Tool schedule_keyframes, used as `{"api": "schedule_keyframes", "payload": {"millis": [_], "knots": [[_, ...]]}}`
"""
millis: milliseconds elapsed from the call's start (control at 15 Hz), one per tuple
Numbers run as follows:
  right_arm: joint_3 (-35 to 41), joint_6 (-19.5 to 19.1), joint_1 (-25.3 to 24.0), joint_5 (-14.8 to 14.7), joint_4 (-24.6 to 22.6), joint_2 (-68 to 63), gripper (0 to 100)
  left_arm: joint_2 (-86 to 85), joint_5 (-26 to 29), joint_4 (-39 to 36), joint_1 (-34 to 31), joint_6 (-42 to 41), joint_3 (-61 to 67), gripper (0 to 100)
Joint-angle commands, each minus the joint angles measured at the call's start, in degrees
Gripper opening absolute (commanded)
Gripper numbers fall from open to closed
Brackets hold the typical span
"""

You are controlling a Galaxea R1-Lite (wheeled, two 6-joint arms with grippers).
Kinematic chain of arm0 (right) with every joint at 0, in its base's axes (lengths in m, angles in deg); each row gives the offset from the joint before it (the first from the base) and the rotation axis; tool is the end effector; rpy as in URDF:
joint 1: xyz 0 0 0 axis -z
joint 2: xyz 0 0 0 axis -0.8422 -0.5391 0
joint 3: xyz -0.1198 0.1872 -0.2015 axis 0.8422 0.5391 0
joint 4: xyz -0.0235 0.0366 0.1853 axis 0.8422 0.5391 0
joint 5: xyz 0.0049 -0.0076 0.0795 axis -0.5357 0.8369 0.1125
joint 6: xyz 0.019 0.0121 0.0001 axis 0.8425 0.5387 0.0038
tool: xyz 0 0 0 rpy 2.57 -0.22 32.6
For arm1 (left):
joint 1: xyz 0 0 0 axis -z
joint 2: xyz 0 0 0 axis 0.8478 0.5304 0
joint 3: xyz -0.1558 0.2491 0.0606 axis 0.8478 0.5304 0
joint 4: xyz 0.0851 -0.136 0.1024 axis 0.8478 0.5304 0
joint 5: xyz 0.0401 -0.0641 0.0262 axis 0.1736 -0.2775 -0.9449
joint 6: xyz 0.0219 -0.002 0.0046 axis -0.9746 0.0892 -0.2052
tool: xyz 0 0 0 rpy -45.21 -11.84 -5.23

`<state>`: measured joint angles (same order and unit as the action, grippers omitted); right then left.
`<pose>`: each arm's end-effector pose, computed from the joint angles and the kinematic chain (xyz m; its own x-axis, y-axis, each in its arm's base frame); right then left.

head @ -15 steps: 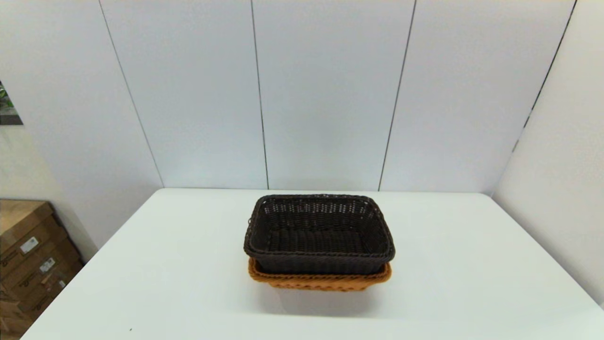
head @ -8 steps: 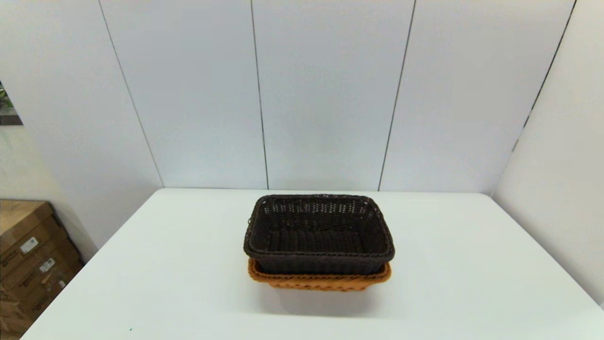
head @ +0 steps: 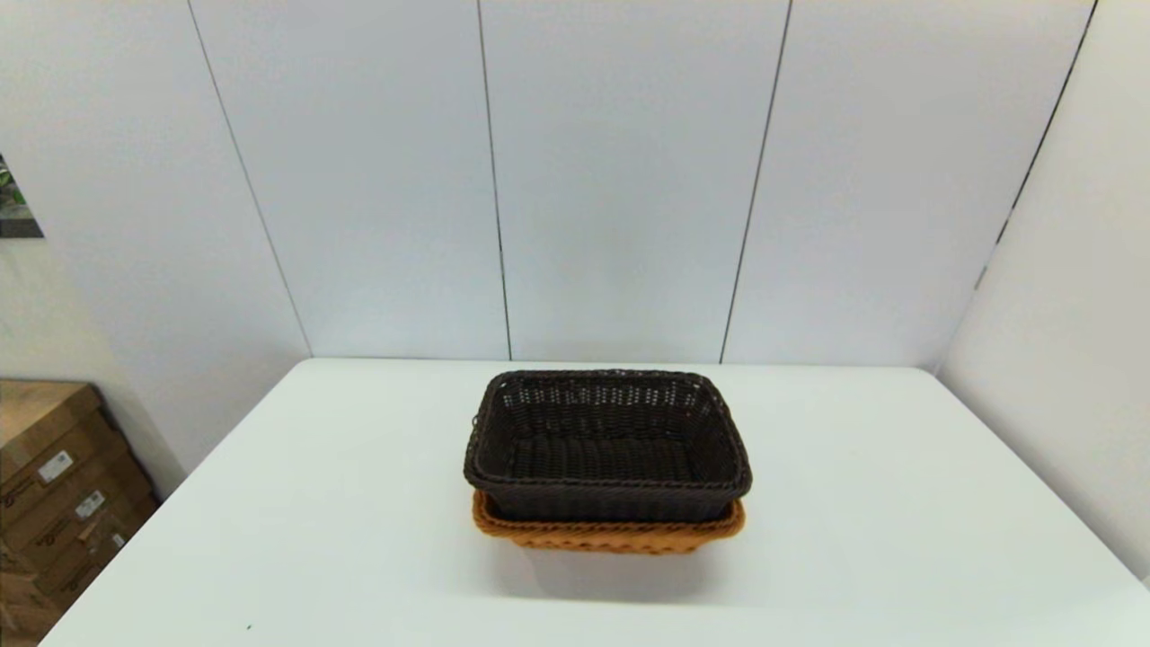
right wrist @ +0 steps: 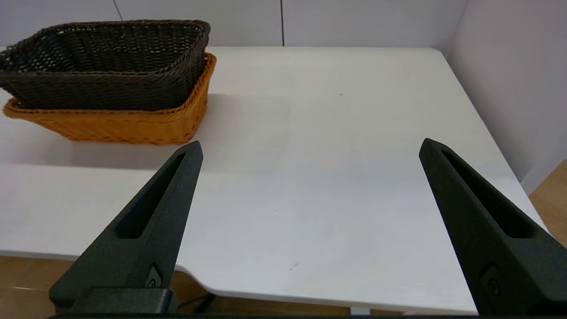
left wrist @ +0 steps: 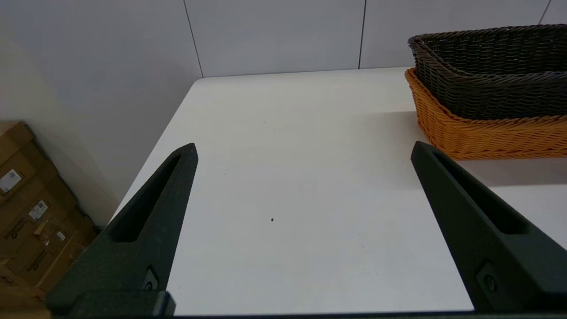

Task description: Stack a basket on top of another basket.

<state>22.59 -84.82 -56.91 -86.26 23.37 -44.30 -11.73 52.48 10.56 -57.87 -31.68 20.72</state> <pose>-0.0446 0.0017 0.1117 0.9917 0.0534 -0.1168 -0.0503 0.9983 0.0296 -0.0231 -0.0004 0.0749 0.9997 -0.0247 -0.0078 0.0249 0.9993 0.0272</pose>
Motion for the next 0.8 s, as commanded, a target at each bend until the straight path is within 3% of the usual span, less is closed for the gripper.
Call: {"api": "schedule_keyframes", "payload": {"millis": [67, 200, 400, 533, 800], "knots": [[9.6, -4.4, 0.0, -0.2, -12.9, 2.1, 100, 0.0, 0.0, 0.0, 0.0, 0.0, 0.0, 100], [14.2, -6.1, 0.0, -1.2, -18.6, 2.1, 100, 0.0, 0.0, 0.0, 0.0, 0.0, 0.0, 100], [15.1, -5.3, 0.0, -3.1, -19.1, 2.1, 100, 0.0, 0.0, 0.0, 0.0, 0.0, 0.0, 100], [15.1, -3.6, 0.0, -2.9, -19.3, 2.1, 100, 0.0, 0.0, 0.0, 0.0, 0.0, 0.0, 100], [15.1, -3.6, 0.0, -2.7, -19.3, 2.1, 100, 0.0, 0.0, 0.0, 0.0, 0.0, 0.0, 100]]}}
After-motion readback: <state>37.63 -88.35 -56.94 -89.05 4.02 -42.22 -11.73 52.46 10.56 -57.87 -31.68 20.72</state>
